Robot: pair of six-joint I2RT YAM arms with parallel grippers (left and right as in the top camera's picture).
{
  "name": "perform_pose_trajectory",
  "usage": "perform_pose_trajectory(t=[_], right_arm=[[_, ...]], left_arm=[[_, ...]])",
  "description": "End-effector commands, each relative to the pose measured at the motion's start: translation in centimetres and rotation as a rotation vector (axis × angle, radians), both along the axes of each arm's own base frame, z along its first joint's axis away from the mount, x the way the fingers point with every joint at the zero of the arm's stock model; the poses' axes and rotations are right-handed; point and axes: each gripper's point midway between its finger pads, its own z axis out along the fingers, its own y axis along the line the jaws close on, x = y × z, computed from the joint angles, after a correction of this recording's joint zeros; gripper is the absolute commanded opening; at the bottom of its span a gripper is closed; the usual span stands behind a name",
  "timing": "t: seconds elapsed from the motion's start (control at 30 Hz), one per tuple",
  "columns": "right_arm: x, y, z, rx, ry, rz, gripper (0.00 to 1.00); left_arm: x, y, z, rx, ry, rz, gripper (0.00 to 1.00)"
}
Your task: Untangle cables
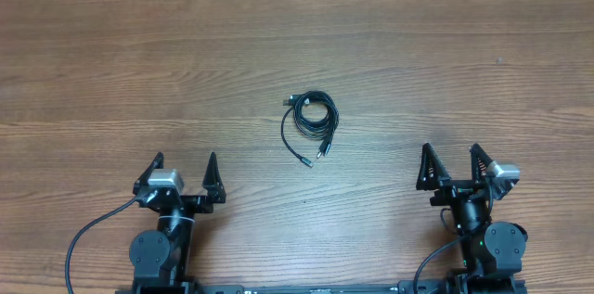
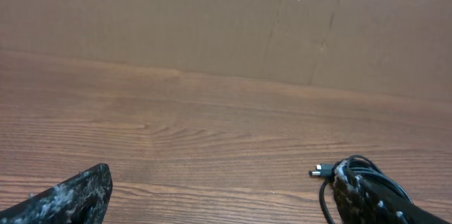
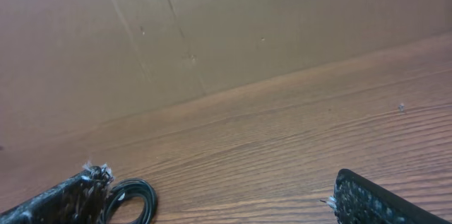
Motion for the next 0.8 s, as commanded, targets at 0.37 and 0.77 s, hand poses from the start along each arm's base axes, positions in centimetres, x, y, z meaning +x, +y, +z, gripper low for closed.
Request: perform_pose_trajectory(t=[0.37,0.77], right_arm=[[0.0,-0.3,-0.3,-0.008,0.000,-0.014,1.00],[0.0,-0.3,-0.3,-0.008,0.001,-0.013,1.00]], left_arm=[[-1.0,1.0,1.9,-0.003,0.040,0.056,1.00],[-1.0,1.7,2.6,0.011,0.161,0.096,1.00]])
